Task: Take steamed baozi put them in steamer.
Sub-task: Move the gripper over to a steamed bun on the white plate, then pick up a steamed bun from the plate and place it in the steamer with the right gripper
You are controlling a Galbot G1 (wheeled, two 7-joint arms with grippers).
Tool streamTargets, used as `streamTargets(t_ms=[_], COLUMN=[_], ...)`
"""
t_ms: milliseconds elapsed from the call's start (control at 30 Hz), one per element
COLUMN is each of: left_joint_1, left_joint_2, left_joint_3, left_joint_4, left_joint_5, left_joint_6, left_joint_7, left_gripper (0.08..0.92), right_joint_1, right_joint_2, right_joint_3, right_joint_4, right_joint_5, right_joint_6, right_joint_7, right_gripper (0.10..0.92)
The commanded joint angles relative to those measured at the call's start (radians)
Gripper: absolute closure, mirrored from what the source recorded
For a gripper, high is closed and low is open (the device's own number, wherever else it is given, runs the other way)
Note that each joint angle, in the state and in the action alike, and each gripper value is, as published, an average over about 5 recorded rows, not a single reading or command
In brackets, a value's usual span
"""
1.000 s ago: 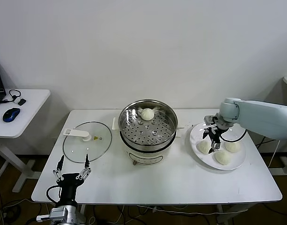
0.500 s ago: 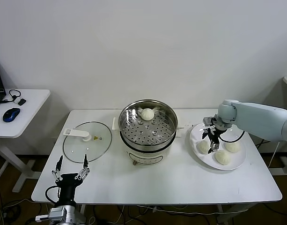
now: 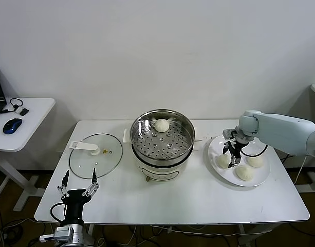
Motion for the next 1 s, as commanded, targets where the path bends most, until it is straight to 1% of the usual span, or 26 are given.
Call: streamTargets(t_ms=[33,367,633,900,1000], left_joint_1=[0.002,0.005,0.013,0.023,0.023], left_joint_2=[-0.04,-0.04,-0.037,-0.037,-0.037], left_joint_3=[-0.001,0.008,0.012,0.015,0.017], left_joint_4=[-0.002,-0.009,-0.025,-0.038,-0.04], left_joint_5=[0.0,0.002,0.002,0.007,0.007], left_joint_6=[0.0,0.0,-0.003,-0.006,-0.005], left_joint_7=[0.0,0.001,0.001,0.001,0.003], left_gripper=[0.177,0.177,0.177,0.177,0.177], right_joint_1=[-0.002,0.11,0.241,0.435,0.513], right_joint_2=[0.002,-0.027,-0.045,-0.001,0.027], right_joint_3=[0.001,-0.043,-0.089,-0.18,-0.22], right_joint_4=[-0.001,0.064,0.136,0.234,0.282], right_joint_5=[-0.003,0.019,0.061,0.154,0.209], right_joint_6=[0.002,-0.007,-0.018,-0.035,-0.04], right_joint_7=[-0.002,-0.016,-0.032,-0.046,-0.05], right_gripper=[0.32,0.322,0.348,0.355,0.355])
